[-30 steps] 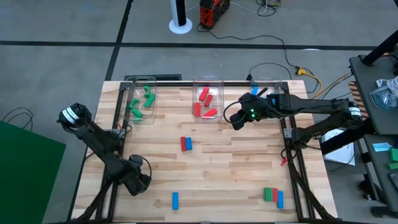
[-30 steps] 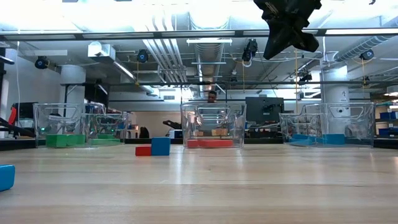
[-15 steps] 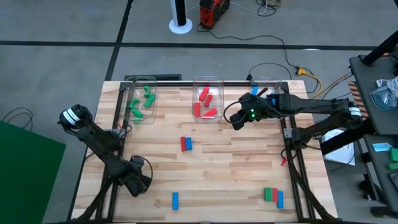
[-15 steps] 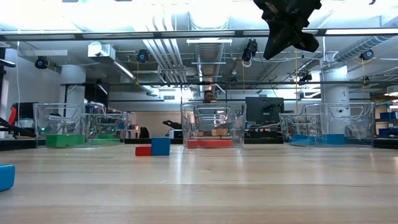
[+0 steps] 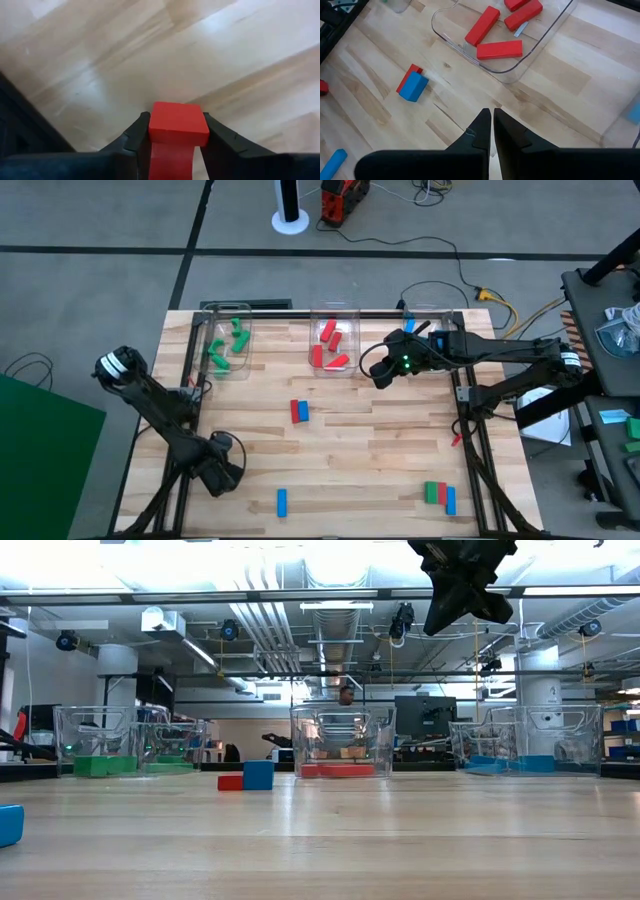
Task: Sort blocks
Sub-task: Put the red wooden block into the middle transparent bin
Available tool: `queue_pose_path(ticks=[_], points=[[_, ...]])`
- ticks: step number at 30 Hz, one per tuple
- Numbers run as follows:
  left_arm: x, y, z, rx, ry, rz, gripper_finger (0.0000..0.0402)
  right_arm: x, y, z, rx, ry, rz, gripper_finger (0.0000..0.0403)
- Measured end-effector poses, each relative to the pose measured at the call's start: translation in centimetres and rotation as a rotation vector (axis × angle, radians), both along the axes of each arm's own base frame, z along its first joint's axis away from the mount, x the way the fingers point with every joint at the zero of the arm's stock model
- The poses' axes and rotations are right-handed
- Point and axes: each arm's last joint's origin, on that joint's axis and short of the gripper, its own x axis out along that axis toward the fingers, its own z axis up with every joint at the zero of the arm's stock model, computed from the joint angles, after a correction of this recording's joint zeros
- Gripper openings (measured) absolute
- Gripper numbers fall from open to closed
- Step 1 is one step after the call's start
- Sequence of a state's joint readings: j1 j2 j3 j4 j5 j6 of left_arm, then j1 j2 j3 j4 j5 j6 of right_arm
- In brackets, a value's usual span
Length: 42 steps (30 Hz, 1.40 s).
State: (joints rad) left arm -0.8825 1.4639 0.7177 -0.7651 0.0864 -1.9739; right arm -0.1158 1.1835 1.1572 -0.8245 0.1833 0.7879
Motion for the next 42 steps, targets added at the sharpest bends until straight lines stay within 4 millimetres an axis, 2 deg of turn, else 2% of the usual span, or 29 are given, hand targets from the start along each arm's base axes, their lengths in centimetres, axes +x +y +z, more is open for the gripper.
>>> queue_pose_path(ticks=[11, 18, 23, 31, 36, 42], points=[[0.0, 0.2, 3.0, -0.077, -0.128, -0.025, 0.0115, 0.0, 0.0, 0.0, -0.001, 0.000, 0.001, 0.0012], [0.9, 0.8, 7.0, -0.056, -0.404, -0.031, 0.0115, 0.0, 0.0, 0.0, -0.002, 0.001, 0.002, 0.0012], [1.9, 2.4, 10.1, -0.003, -0.587, -0.028, 0.0115, 0.0, 0.0, 0.0, -0.009, 0.003, 0.012, 0.0012], [4.5, 7.5, 14.4, 0.209, -0.754, -0.070, 0.0115, 0.0, 0.0, 0.0, -0.018, 0.007, 0.023, 0.0012], [7.0, 12.2, 16.7, 0.402, -0.795, -0.135, 0.0114, 0.0, 0.0, 0.0, -0.026, 0.010, 0.030, 0.0012], [9.8, 18.0, 18.5, 0.681, -0.881, -0.239, 0.0114, 0.0, 0.0, 0.0, -0.026, 0.010, 0.028, 0.0012]])
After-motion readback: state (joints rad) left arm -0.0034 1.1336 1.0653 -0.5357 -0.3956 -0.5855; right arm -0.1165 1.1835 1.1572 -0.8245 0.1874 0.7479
